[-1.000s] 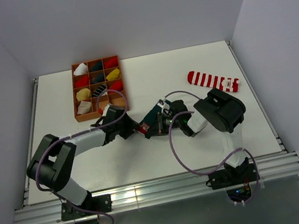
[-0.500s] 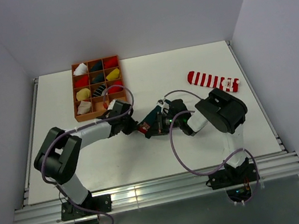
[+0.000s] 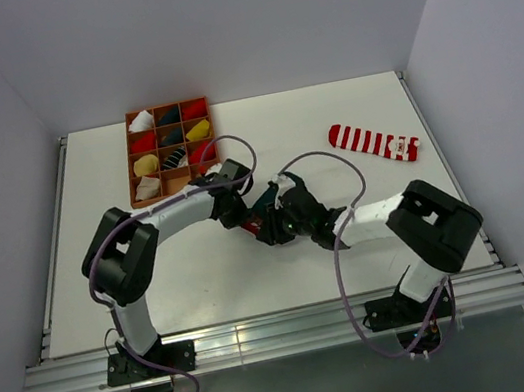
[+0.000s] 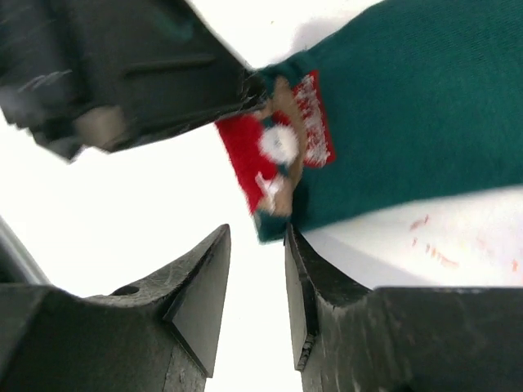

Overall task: Roll the socks
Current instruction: Roll the sock at the center of the board.

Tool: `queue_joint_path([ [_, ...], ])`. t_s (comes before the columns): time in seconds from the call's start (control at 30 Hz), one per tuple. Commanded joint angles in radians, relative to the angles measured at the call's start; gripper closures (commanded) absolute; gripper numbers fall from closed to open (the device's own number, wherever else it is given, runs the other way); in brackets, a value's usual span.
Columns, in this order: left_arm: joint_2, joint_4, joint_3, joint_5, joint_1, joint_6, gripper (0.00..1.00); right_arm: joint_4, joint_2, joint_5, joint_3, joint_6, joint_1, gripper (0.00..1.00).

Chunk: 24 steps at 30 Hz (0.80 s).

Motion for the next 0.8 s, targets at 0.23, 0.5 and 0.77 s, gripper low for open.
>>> queue_joint_path([
  [0.23,0.091,-0.206,0.088,-0.014,-0.034,0.088,1.00,-0.013,-0.104,0.516,-0.032,-0.238,0.231,0.58],
  [0.5,0.114,-0.229,0.119,-0.002,-0.043,0.104,1.00,0.012,-0.023,0.649,0.039,-0.352,0.334,0.57],
  [0.77,0.119,-0.235,0.120,0.006,-0.046,0.117,0.99,0.027,-0.006,0.710,0.078,-0.424,0.366,0.55],
])
